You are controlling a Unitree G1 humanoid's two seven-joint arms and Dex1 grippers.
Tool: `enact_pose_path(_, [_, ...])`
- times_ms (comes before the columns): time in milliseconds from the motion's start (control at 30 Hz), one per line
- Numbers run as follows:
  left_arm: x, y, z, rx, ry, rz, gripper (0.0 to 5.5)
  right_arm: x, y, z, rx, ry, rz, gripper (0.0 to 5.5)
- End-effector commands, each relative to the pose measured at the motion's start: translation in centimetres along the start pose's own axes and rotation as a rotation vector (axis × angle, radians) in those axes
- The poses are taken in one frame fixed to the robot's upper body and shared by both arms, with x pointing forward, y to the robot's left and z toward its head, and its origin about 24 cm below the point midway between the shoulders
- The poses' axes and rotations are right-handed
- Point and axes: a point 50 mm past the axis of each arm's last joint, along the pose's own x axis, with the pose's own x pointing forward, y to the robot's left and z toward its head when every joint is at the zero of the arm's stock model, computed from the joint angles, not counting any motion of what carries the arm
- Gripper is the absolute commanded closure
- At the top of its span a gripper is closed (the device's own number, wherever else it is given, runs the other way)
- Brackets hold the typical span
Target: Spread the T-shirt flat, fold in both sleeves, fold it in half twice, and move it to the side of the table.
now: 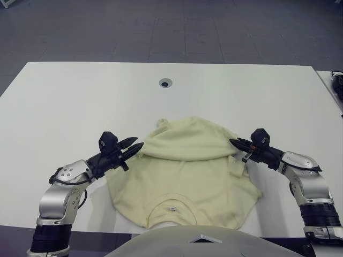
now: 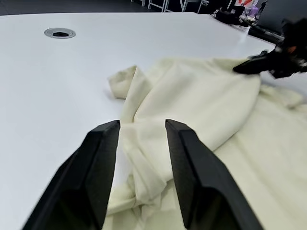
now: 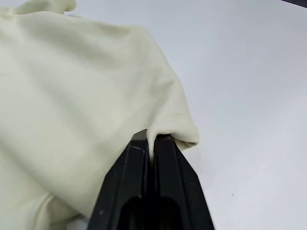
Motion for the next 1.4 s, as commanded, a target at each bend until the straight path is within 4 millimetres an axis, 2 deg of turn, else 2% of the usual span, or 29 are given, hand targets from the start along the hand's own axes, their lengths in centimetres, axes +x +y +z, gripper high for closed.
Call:
enact_pose_path(33, [-0.1, 0.4, 1.0, -0.004, -0.022, -0.011, 2.94, 0.1, -0.3, 0.5, -0.008, -0.015, -0.008, 5.50])
enact_pose_path(167, [1.0, 2.1, 2.9, -0.029, -0.096, 0.061, 2.31, 0.1, -0.5, 0.8, -0.017, -0.023, -0.013, 5.50])
enact_pose_path(267, [3.4, 3.5, 3.8, -0.040, -0.099, 0.113, 1.90, 0.3, -0.6, 1.0, -0.022, -0.029, -0.013, 5.50])
enact_pose_path(300, [4.5, 3.5, 3.9, -0.043, -0.087, 0.098, 1.69, 0.4, -0.6, 1.1, -0.022, -0.030, -0.012, 5.50])
enact_pose_path(433, [8.2, 2.8, 3.3, -0.035, -0.016, 0.052, 0.98, 0.9, -0.7, 1.3, -0.027, -0.038, -0.011, 5.50])
enact_pose_path(500, [9.4, 2.8, 2.8, -0.034, 0.021, 0.049, 0.68, 1.0, -0.7, 1.4, -0.027, -0.043, -0.012, 5.50])
enact_pose_path(633, [10.6, 2.3, 1.5, -0.042, 0.093, 0.033, 0.12, 1.2, -0.7, 1.4, -0.025, -0.048, -0.017, 5.50])
enact_pose_path(800, [11.1, 1.6, 0.4, -0.043, 0.130, 0.014, 0.12, 1.1, -0.6, 1.2, -0.019, -0.047, -0.022, 5.50])
enact_pose_path(1033, [12.6, 1.3, -0.6, -0.062, 0.154, 0.020, 1.17, 1.2, -0.5, 0.9, -0.021, -0.040, -0.026, 5.50])
enact_pose_path(1400, [12.6, 1.1, -0.3, -0.065, 0.131, 0.014, 2.98, 1.2, -0.2, 0.5, -0.018, -0.032, -0.020, 5.50])
